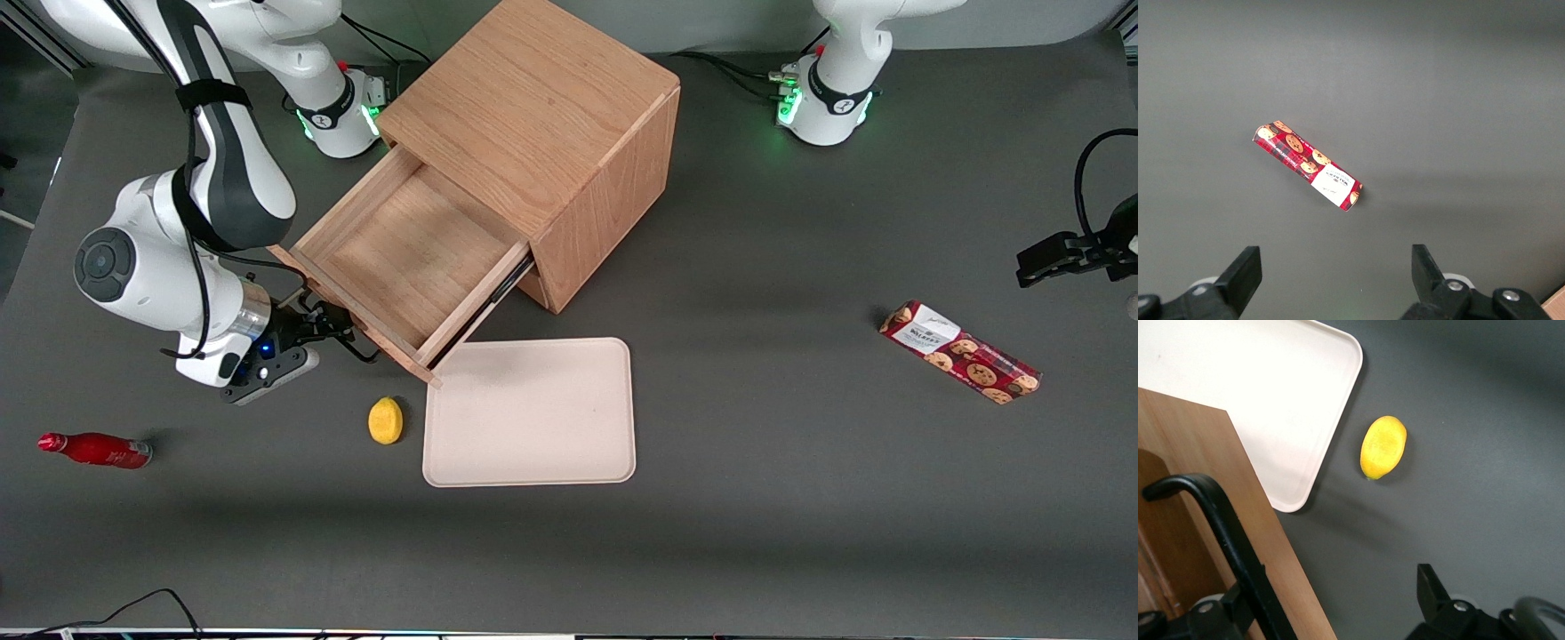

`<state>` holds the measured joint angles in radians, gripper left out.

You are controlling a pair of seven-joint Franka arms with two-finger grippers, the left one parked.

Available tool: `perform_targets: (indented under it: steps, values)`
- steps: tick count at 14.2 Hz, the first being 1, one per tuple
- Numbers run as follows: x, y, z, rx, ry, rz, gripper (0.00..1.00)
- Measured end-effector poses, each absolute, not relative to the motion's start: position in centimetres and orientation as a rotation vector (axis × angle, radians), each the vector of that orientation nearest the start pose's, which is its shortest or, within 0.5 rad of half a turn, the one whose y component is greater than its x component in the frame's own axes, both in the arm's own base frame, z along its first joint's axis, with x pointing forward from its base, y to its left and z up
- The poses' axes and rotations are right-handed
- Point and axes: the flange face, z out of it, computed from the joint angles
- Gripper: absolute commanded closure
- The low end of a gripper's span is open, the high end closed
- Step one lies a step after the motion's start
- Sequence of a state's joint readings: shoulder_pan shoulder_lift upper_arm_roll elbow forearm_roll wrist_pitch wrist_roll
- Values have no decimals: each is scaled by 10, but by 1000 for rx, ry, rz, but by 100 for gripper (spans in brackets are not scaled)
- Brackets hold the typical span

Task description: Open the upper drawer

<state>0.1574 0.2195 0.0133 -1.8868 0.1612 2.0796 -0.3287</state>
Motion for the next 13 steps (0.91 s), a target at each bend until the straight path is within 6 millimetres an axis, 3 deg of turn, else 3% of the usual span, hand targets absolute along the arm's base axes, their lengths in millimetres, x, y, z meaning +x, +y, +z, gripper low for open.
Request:
perform_targets:
  steps: [13]
  values:
    - [605,104,390,-2939,-619,17,0]
